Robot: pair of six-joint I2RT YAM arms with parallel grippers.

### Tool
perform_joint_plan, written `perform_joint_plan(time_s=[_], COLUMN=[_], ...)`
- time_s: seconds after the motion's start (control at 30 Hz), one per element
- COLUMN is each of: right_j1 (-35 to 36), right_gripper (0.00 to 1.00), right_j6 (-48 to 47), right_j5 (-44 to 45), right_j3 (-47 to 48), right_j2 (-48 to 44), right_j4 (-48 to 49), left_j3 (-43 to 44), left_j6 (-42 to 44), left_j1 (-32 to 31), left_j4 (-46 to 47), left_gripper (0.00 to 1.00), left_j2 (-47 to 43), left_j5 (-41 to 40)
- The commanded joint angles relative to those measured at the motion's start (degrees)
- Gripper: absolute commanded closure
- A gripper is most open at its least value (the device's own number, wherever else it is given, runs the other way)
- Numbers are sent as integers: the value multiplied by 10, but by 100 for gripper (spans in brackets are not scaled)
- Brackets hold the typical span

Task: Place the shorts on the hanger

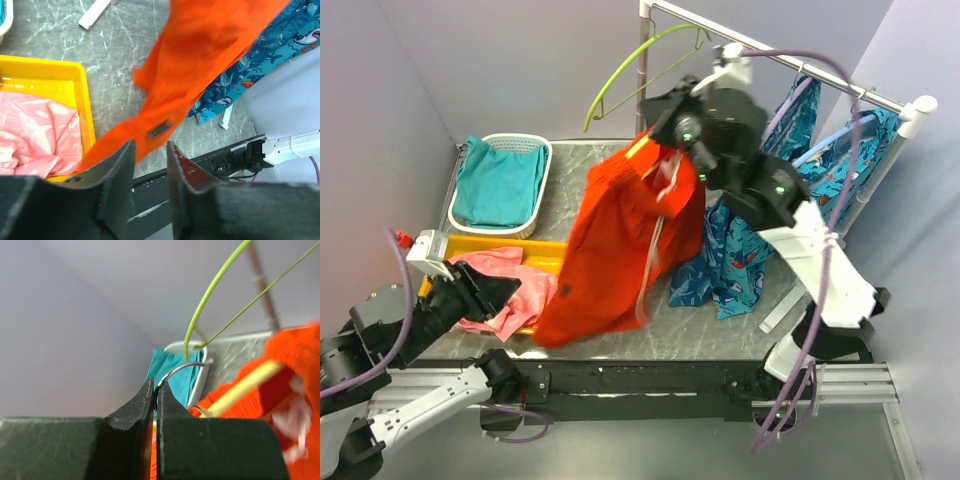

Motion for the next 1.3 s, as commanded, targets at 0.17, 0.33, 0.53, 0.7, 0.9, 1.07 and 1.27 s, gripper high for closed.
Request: perform_joint_plan(time_s=[0.17,0.33,0.53,0.7,0.9,1.07,1.27], right_j1=[5,25,41,54,79,100,114], right_gripper=[100,100,100,100,100,100,100], right_j6=[-11,-18,-31,-35,-51,-57,-63], right_j5=[-12,-6,10,17,67,93,114], right_j3=[8,8,11,35,48,76,73], right_j2=[-36,-25,-10,10,29,45,43], right_j4=[55,54,50,42,40,26,30], left_j3=[16,71,123,178,235,252,231], left_j6=[88,144,202,240,265,277,287], left_j1=[3,3,3,3,3,2,-4], left_j4=[85,105,117,113,111,91,96], left_gripper=[64,47,48,32,27,28,27], left_j2=[67,151,206,241,281,327,340], left_j5=[82,95,117,111,120,77,34])
